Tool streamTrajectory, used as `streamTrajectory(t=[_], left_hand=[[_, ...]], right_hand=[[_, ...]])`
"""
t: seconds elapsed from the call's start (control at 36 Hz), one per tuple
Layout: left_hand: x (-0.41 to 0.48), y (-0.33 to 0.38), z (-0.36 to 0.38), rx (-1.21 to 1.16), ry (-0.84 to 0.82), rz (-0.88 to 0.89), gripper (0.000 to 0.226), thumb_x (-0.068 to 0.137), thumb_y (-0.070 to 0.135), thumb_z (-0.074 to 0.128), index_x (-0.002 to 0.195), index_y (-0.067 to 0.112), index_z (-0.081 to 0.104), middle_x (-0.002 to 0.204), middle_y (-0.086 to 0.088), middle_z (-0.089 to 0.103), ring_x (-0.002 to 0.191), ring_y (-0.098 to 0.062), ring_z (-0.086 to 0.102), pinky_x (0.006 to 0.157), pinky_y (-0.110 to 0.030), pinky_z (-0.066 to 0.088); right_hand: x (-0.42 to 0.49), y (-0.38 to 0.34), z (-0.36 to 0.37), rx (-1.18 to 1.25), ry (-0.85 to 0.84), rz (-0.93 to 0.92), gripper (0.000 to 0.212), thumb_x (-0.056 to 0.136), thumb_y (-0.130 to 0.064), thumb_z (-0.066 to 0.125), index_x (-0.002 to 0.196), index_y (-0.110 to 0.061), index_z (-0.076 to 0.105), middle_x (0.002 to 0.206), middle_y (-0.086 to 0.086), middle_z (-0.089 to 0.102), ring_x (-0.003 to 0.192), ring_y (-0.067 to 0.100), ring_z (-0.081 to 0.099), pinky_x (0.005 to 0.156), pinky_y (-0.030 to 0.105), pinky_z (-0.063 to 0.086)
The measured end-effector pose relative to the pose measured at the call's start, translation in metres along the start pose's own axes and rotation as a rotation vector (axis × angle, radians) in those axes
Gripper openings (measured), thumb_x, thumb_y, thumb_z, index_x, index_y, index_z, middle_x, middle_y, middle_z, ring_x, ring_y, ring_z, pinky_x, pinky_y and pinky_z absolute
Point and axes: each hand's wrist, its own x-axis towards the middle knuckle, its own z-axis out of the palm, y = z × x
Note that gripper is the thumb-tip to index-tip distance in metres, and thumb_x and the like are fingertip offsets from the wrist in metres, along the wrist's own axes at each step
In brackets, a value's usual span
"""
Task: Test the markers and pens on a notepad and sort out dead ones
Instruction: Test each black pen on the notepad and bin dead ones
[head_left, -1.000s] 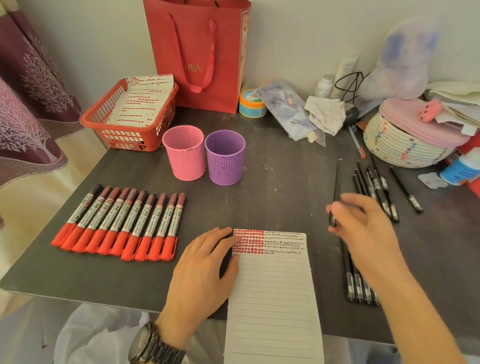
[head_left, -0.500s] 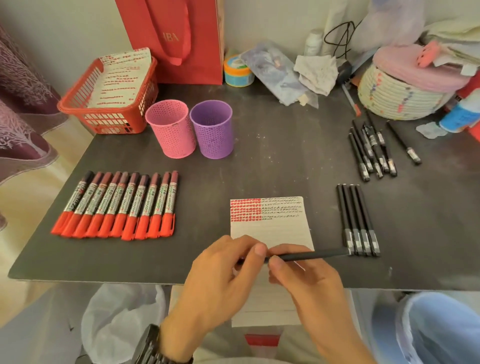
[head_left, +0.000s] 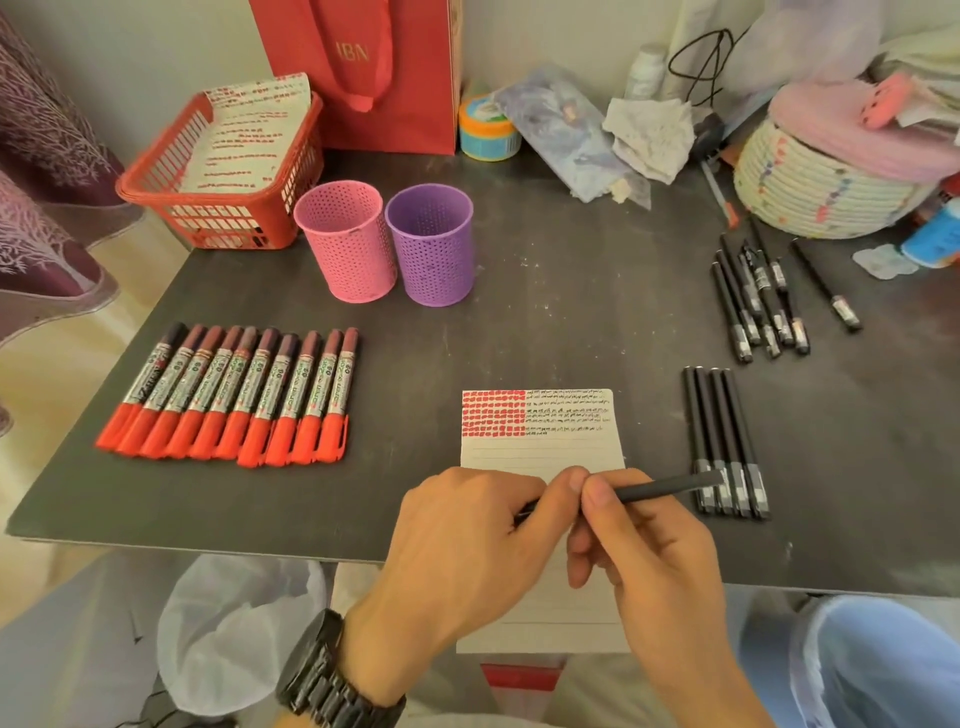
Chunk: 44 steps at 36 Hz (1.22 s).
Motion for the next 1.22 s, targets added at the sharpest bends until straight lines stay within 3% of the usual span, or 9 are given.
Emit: streamTrajectory(t=[0.11,0.25,0.36,0.47,0.56,0.67,0.81,0.89,1.22], left_hand=[[0.012,0.003,-0.001,0.032,0.044,-0.054,0.081,0.083,0.087,0.02,0.059,0.015,0.048,0.047,0.008,0.045,0.049,-0.016,0.042,0.045,-0.02,0.022],[0.023,-0.007,-0.005,-0.101,0.059,-0.116,0.078,0.072,0.098,0.024,0.06,0.024,0.042,0.048,0.007,0.039,0.049,-0.014,0.036,0.047,-0.02,0.022],[0.029,-0.024,0.003,0.034,0.13,-0.096,0.072,0.079,0.094,0.017,0.064,0.027,0.036,0.069,0.014,0.05,0.072,-0.006,0.047,0.054,-0.024,0.029],[0.041,-0.042,0.01,0.053,0.176,-0.054,0.048,0.084,0.082,0.041,0.088,0.034,0.047,0.094,0.022,0.056,0.097,-0.002,0.049,0.076,-0.022,0.041],[0.044,-0.05,0.019,0.02,0.125,0.008,0.038,0.082,0.066,0.06,0.102,0.04,0.04,0.121,0.028,0.052,0.12,0.005,0.044,0.094,-0.018,0.035],[0.042,-0.057,0.028,0.07,0.047,0.029,0.044,0.082,0.055,0.067,0.091,0.038,0.028,0.119,0.02,0.058,0.132,0.005,0.037,0.108,-0.018,0.026],[0.043,-0.059,0.028,0.063,0.033,0.004,0.05,0.08,0.057,0.066,0.091,0.044,0.019,0.117,0.016,0.062,0.131,0.003,0.038,0.109,-0.01,0.014],[0.043,-0.06,0.03,0.075,0.03,0.001,0.045,0.079,0.059,0.065,0.086,0.038,0.026,0.126,0.02,0.058,0.132,0.002,0.037,0.109,-0.006,0.008],[0.045,-0.063,0.032,0.037,0.071,0.028,0.044,0.079,0.056,0.068,0.085,0.033,0.031,0.129,0.021,0.056,0.133,0.001,0.039,0.109,-0.015,0.021]], right_hand=[[0.007,-0.001,0.0,-0.037,0.084,-0.088,0.025,0.096,-0.037,0.065,0.077,-0.023,0.073,0.057,0.001,0.058,0.046,0.018,0.054,0.048,0.018,0.045],[0.017,-0.01,0.003,-0.112,0.06,-0.187,0.021,0.095,-0.041,0.06,0.09,-0.025,0.072,0.062,0.002,0.062,0.046,0.017,0.058,0.049,0.021,0.048],[0.039,-0.011,-0.004,0.0,0.174,-0.135,0.029,0.096,-0.042,0.058,0.093,-0.014,0.066,0.066,0.011,0.065,0.045,0.022,0.058,0.044,0.026,0.047],[0.065,-0.005,-0.012,-0.102,0.199,-0.09,0.024,0.096,-0.04,0.062,0.09,-0.017,0.062,0.063,0.008,0.064,0.045,0.021,0.06,0.045,0.026,0.049],[0.084,0.004,-0.016,-0.2,0.172,-0.045,0.026,0.1,-0.035,0.062,0.082,-0.016,0.063,0.058,0.008,0.064,0.043,0.021,0.061,0.043,0.025,0.048],[0.101,0.009,-0.016,-0.31,0.202,-0.067,0.034,0.098,-0.038,0.066,0.071,-0.019,0.058,0.053,0.008,0.063,0.039,0.019,0.059,0.04,0.024,0.044],[0.1,0.022,-0.01,-0.465,0.266,-0.168,0.041,0.091,-0.038,0.074,0.062,-0.017,0.053,0.046,0.002,0.06,0.039,0.011,0.055,0.049,0.019,0.045],[0.099,0.025,-0.011,-0.536,0.27,-0.181,0.04,0.09,-0.033,0.076,0.06,-0.018,0.053,0.045,-0.001,0.059,0.042,0.012,0.056,0.054,0.023,0.048],[0.1,0.026,-0.012,-0.59,0.267,-0.151,0.033,0.089,-0.019,0.07,0.062,-0.017,0.052,0.047,0.001,0.06,0.04,0.011,0.058,0.046,0.023,0.047]])
